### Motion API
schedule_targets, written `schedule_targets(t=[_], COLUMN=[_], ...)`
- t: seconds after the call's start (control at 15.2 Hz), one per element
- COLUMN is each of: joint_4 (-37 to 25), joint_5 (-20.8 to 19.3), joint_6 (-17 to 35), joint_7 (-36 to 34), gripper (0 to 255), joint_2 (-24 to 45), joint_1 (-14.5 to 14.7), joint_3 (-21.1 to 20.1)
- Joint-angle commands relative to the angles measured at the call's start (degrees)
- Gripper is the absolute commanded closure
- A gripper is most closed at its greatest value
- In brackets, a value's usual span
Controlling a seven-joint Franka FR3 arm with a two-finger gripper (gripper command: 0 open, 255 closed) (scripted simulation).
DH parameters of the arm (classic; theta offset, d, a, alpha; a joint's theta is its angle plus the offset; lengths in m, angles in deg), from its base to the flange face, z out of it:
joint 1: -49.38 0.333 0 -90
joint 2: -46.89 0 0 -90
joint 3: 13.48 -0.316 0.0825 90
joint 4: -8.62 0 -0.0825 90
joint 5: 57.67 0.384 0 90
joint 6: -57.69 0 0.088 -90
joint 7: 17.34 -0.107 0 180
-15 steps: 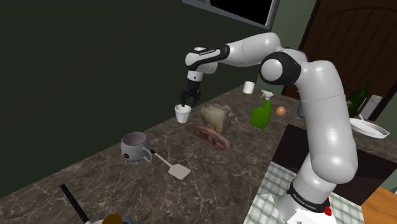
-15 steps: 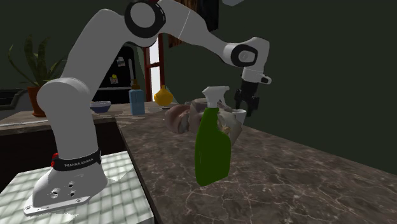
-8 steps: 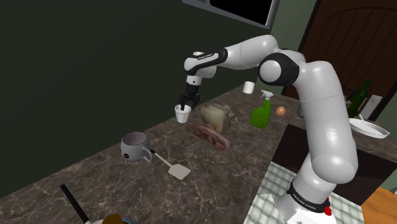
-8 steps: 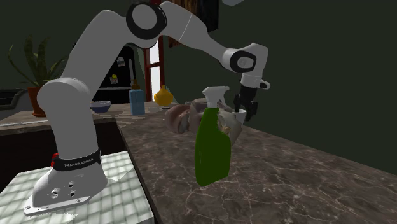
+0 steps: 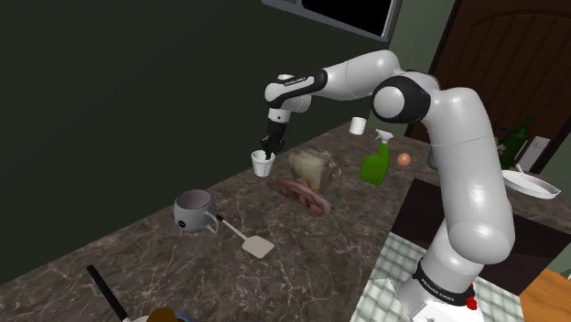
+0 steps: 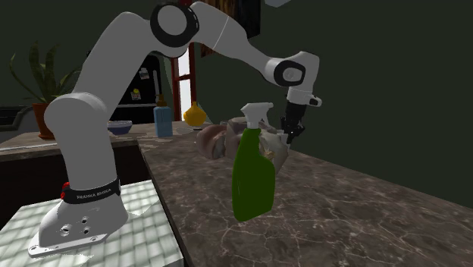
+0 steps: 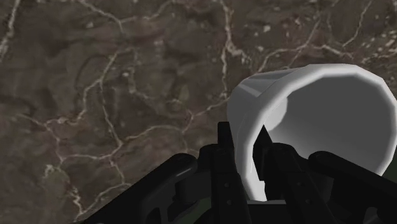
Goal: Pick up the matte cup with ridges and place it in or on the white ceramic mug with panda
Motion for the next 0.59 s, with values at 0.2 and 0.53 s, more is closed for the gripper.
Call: schedule_targets(t=[0.2,0.53], joint_4=[0.02,-1.05], joint_5=[0.0,-0.26], joint_6=[0.0,-1.79], joint_7=[-0.01,-0.46], gripper=[255,255], joint_2=[0.01,-0.77], joint_1=[0.02,0.0], joint_3=[-0.01,0.1])
